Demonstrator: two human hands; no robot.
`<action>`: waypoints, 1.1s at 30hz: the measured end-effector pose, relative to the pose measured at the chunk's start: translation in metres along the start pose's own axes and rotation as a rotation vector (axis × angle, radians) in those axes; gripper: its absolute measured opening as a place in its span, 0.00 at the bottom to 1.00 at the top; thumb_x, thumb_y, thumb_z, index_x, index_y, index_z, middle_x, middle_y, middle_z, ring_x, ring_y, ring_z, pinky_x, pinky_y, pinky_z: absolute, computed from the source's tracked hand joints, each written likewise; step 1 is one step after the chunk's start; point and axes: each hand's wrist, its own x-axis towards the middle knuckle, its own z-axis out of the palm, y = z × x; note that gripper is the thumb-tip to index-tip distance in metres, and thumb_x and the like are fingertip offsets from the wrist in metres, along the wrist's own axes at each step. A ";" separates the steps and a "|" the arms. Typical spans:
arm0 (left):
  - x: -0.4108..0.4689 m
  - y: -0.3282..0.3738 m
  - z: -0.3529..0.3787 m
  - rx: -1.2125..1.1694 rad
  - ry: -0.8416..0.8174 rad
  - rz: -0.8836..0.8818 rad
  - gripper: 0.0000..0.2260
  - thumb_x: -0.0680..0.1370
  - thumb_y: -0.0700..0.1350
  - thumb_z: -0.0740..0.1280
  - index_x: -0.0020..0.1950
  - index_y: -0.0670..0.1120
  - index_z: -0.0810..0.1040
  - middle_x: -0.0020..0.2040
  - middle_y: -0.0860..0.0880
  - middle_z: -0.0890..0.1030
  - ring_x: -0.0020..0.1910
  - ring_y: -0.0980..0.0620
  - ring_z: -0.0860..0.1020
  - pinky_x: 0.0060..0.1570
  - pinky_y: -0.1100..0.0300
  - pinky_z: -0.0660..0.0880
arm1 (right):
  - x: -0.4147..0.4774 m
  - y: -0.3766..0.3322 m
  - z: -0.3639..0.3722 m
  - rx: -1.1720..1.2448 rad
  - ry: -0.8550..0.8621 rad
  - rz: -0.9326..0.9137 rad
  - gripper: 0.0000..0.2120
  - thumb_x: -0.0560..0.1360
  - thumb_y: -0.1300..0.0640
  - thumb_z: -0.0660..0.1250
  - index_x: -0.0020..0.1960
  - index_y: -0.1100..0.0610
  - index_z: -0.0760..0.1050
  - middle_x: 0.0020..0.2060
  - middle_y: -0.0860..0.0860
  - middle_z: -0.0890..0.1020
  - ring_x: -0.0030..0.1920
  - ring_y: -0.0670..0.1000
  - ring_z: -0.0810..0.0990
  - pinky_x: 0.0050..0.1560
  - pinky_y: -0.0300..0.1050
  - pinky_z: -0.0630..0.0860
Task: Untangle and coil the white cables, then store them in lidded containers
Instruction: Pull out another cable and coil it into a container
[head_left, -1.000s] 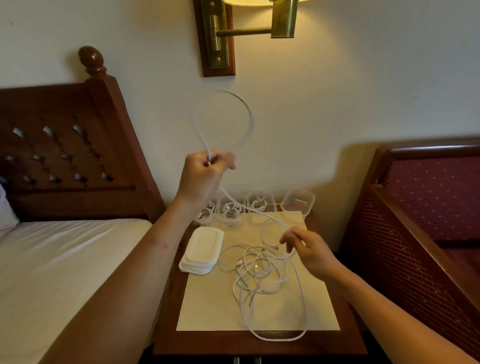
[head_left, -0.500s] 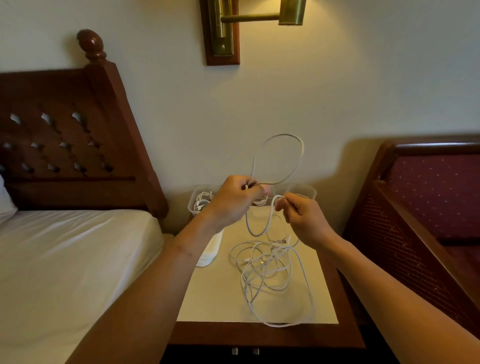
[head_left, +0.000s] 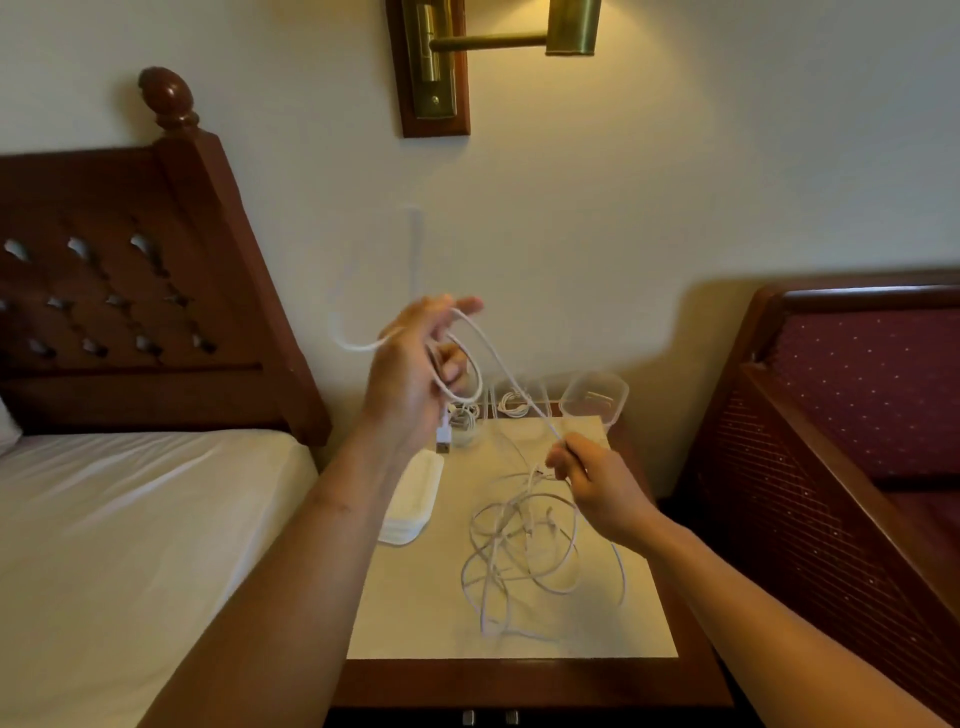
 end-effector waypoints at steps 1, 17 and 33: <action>0.000 0.009 -0.004 -0.095 0.009 0.015 0.13 0.83 0.45 0.61 0.40 0.46 0.74 0.55 0.41 0.84 0.22 0.55 0.63 0.24 0.63 0.58 | -0.004 0.007 0.002 -0.035 -0.015 0.008 0.11 0.86 0.56 0.59 0.47 0.48 0.77 0.43 0.43 0.81 0.47 0.43 0.78 0.49 0.45 0.75; 0.011 -0.052 -0.023 1.222 -0.153 0.079 0.20 0.76 0.67 0.69 0.56 0.53 0.85 0.48 0.55 0.87 0.46 0.53 0.83 0.49 0.51 0.80 | 0.038 -0.047 -0.028 0.066 0.074 -0.322 0.17 0.76 0.70 0.63 0.46 0.49 0.82 0.37 0.48 0.82 0.39 0.49 0.78 0.39 0.45 0.74; 0.016 -0.025 -0.021 0.285 0.365 0.174 0.19 0.78 0.42 0.70 0.31 0.47 0.66 0.29 0.47 0.64 0.24 0.48 0.60 0.24 0.62 0.57 | 0.010 -0.003 0.005 0.163 0.044 0.045 0.08 0.85 0.56 0.61 0.53 0.52 0.79 0.44 0.47 0.83 0.46 0.43 0.81 0.49 0.34 0.75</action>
